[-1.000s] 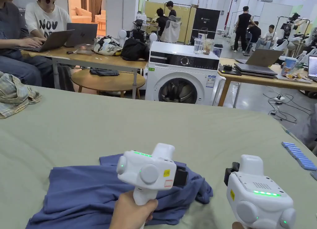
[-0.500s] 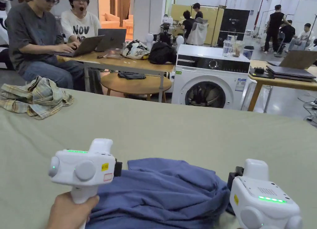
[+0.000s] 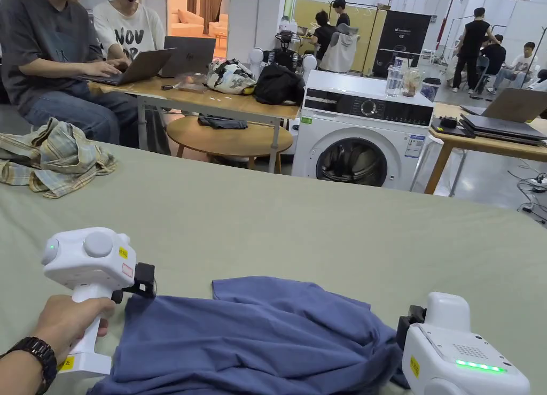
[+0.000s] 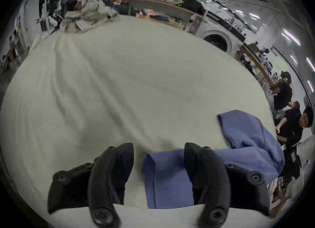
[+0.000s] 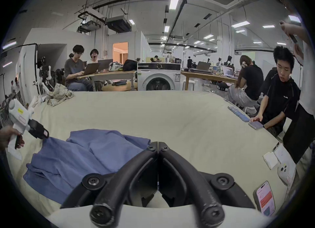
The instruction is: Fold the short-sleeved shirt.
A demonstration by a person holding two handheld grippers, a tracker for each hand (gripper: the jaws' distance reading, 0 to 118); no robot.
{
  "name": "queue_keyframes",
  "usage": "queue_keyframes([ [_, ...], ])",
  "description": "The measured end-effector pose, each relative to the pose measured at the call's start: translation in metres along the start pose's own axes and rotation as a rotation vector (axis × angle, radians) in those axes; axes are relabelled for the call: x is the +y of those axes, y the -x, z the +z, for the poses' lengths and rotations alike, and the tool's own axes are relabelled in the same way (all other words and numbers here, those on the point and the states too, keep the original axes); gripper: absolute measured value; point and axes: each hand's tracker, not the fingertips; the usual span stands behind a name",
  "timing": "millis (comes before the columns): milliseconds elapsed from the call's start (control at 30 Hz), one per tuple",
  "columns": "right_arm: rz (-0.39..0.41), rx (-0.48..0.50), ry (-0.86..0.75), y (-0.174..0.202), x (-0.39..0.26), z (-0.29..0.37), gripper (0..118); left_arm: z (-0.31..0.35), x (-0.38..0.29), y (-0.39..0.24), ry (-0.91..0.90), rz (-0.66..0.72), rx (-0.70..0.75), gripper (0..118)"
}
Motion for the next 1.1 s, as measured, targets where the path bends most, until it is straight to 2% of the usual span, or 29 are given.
queue_keyframes([
  [33, -0.003, -0.007, 0.004, -0.003, -0.001, -0.001, 0, -0.011, -0.004, -0.001, 0.039, -0.003, -0.024, 61],
  [100, -0.017, -0.015, 0.018, -0.010, -0.001, -0.002, 0, -0.026, -0.015, -0.011, 0.060, -0.043, 0.060, 59],
  [167, -0.011, -0.031, 0.029, -0.017, 0.000, -0.003, 0, -0.010, -0.030, -0.029, -0.056, -0.156, 0.122, 29],
  [200, -0.008, -0.042, 0.033, -0.020, 0.000, -0.004, 0, -0.012, -0.034, -0.039, -0.049, -0.215, 0.139, 6],
  [267, -0.015, -0.049, 0.058, -0.029, 0.004, -0.010, 0, -0.013, -0.037, -0.045, -0.057, -0.295, 0.108, 2],
  [400, -0.082, -0.025, 0.166, -0.048, 0.013, -0.032, 0, 0.000, -0.038, -0.038, -0.047, -0.274, 0.013, 2],
  [467, -0.105, 0.006, 0.232, -0.054, 0.018, -0.045, 0, 0.019, -0.047, -0.037, -0.067, -0.269, 0.023, 2],
  [500, -0.118, 0.013, 0.276, -0.057, 0.018, -0.054, 7, 0.027, -0.049, -0.035, -0.099, -0.271, 0.039, 2],
  [567, -0.138, 0.055, 0.388, -0.062, 0.017, -0.074, 44, 0.037, -0.051, -0.028, -0.108, -0.249, 0.020, 2],
  [600, -0.140, 0.062, 0.432, -0.062, 0.014, -0.084, 54, 0.042, -0.051, -0.024, -0.115, -0.228, 0.013, 2],
  [633, -0.144, 0.063, 0.462, -0.062, 0.011, -0.092, 56, 0.048, -0.052, -0.021, -0.120, -0.224, 0.009, 2],
  [767, -0.124, 0.062, 0.632, -0.053, -0.011, -0.118, 55, 0.065, -0.058, -0.014, -0.146, -0.225, 0.009, 2],
  [833, -0.152, 0.068, 0.679, -0.049, -0.023, -0.123, 46, 0.068, -0.061, -0.014, -0.148, -0.224, 0.015, 2],
  [867, -0.145, 0.072, 0.651, -0.047, -0.025, -0.121, 39, 0.068, -0.062, -0.013, -0.145, -0.224, 0.016, 2],
  [900, -0.123, 0.068, 0.610, -0.044, -0.026, -0.116, 23, 0.069, -0.064, -0.013, -0.143, -0.226, 0.013, 2],
  [933, -0.119, 0.082, 0.584, -0.044, -0.026, -0.112, 11, 0.069, -0.065, -0.013, -0.142, -0.227, 0.013, 2],
  [967, -0.138, 0.122, 0.578, -0.044, -0.026, -0.113, 10, 0.068, -0.067, -0.014, -0.141, -0.228, 0.015, 2],
  [1067, -0.135, 0.086, 0.502, -0.047, -0.020, -0.101, 9, 0.067, -0.067, -0.015, -0.141, -0.230, 0.017, 2],
  [1100, -0.112, 0.056, 0.461, -0.048, -0.014, -0.095, 9, 0.068, -0.065, -0.015, -0.146, -0.225, 0.015, 2],
])
